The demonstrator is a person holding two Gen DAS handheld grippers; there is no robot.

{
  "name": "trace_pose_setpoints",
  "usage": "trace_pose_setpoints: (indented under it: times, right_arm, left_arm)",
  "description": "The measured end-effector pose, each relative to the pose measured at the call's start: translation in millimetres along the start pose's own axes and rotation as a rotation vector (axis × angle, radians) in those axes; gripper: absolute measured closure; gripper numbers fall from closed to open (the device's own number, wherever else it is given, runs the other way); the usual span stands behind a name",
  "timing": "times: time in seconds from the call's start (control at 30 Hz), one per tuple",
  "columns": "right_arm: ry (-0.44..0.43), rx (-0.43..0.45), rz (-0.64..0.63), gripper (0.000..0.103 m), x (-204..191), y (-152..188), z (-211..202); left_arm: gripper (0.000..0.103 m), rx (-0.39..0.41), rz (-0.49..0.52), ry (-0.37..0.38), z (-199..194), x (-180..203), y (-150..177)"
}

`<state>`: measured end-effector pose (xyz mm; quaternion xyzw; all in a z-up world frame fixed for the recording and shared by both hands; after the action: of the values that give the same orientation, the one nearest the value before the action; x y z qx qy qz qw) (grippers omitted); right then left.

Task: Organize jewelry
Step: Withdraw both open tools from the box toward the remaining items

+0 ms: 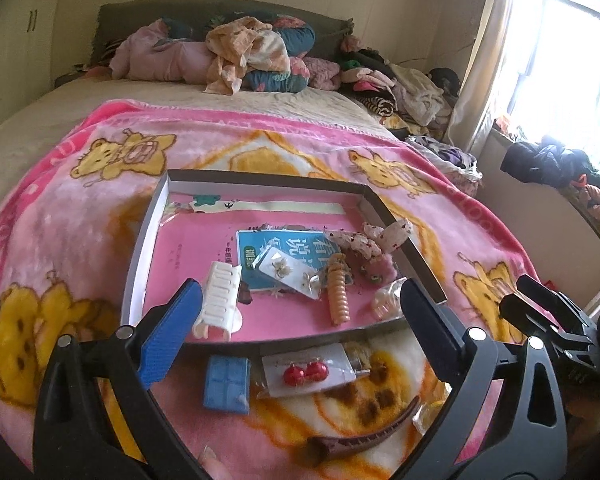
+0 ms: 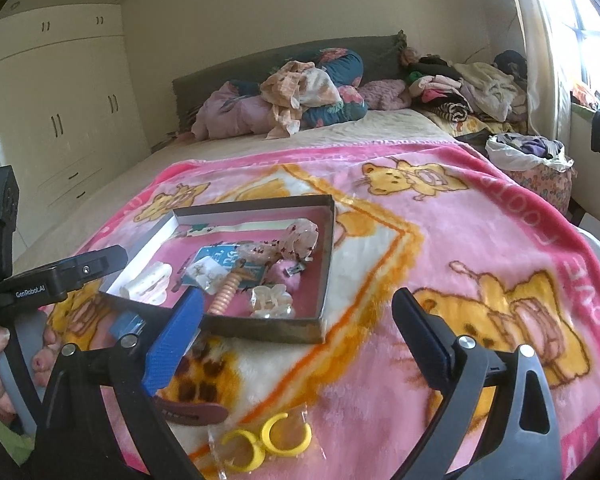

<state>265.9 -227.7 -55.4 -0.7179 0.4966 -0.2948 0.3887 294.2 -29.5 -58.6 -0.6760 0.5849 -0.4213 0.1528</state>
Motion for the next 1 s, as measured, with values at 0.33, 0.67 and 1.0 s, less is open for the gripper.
trace_pose_setpoints:
  times: [0.33, 0.67, 1.0]
  right_arm:
    - [0.001, -0.016, -0.012, 0.011, -3.7, 13.6, -14.6]
    - [-0.015, -0.058, -0.029, 0.011, -14.8, 38.8, -19.6]
    - [-0.032, -0.094, -0.035, 0.011, -24.3, 59.6, -21.7]
  left_arm:
    - [0.012, -0.009, 0.008, -0.003, -11.7, -2.8, 14.3]
    - [0.012, -0.025, 0.022, -0.024, -17.2, -9.8, 31.7]
    - [0.012, -0.046, 0.034, -0.049, -19.4, -18.4, 46.7]
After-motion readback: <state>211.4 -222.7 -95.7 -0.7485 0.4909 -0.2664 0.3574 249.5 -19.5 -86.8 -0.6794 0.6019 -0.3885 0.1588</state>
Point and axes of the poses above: each gripper's, at about its wrist camera, not at the fingertips, and z roughly the way its jaws point, x to its right, y to its underside, the point moved 9 cm from there along z, roughly the way its jaws point, and after that the axes turned 13 degrees about -z, right-handed, at the moved point
